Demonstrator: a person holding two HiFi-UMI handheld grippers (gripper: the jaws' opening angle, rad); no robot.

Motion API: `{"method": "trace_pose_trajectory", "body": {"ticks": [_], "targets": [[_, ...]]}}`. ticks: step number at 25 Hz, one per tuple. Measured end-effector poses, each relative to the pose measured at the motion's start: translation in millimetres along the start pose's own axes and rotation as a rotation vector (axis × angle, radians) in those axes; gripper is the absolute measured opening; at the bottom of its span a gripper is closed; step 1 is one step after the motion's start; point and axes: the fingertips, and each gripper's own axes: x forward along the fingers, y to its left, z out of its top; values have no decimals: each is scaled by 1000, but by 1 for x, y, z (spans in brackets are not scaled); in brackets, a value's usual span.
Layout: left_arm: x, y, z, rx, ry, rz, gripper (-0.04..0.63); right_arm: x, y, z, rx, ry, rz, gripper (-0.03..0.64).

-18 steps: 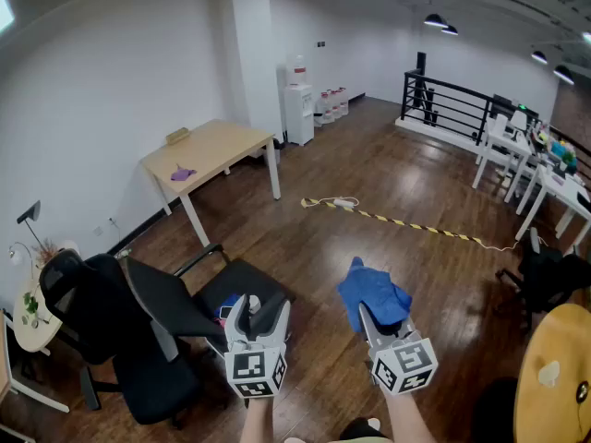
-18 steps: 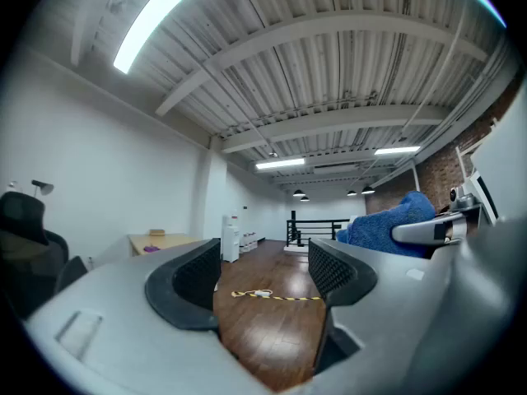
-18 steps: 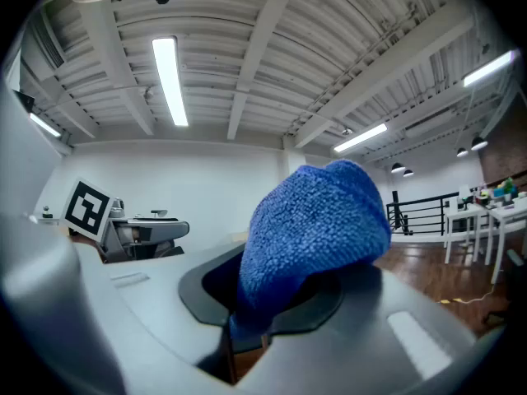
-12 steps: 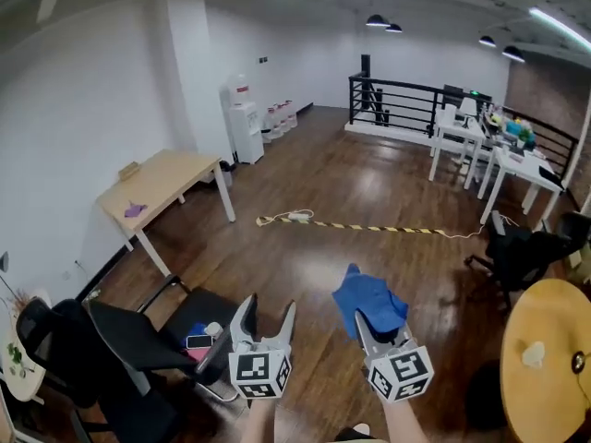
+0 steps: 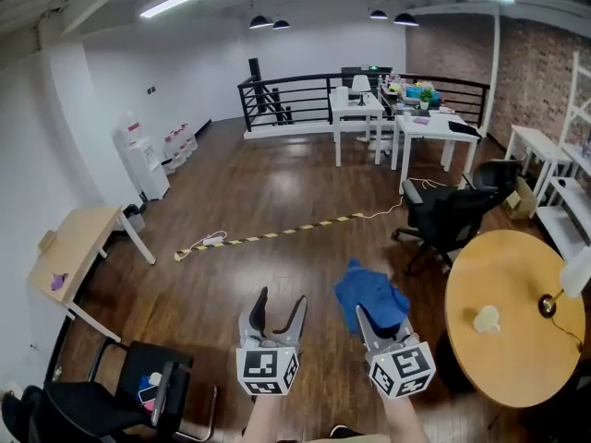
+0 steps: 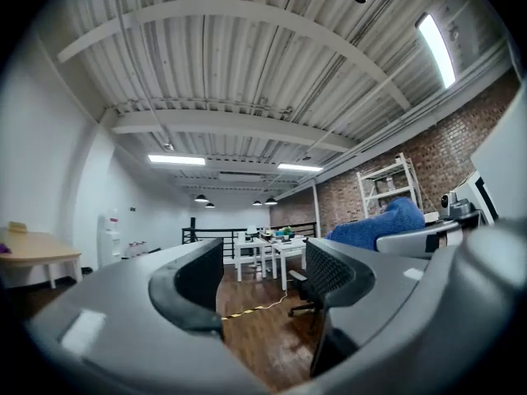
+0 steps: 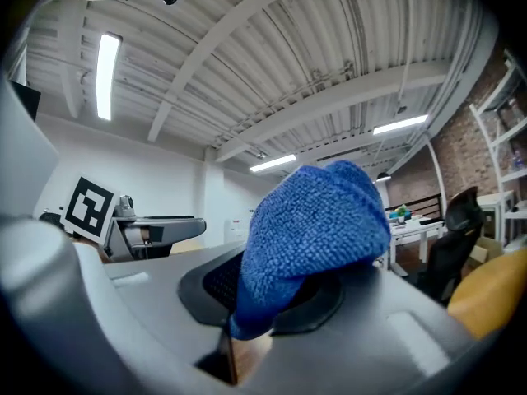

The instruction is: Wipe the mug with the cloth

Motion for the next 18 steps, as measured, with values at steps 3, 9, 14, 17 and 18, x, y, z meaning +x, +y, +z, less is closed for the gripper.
{"method": "trace_pose_trajectory", "body": {"ticks": [3,9,14,17,18], "targets": [[45,-66,-6,-6,9,-128,293,-37,-64,-1,12,-3,-126,61],[83,-174,-19,-23,6,-384,287,-118,-127,-15,23,-5,-370,61],[113,-272,-21,-43,-1,-612,285,-182,-175,-14,27,-15,-579,61],[131,-324,-21,-46,-13,-735,285,-216,-212,-17,40,-22,-713,61],[137,-339,-21,-50,-15,-769,285,-226,-223,-17,41,-24,-755,61]]}}
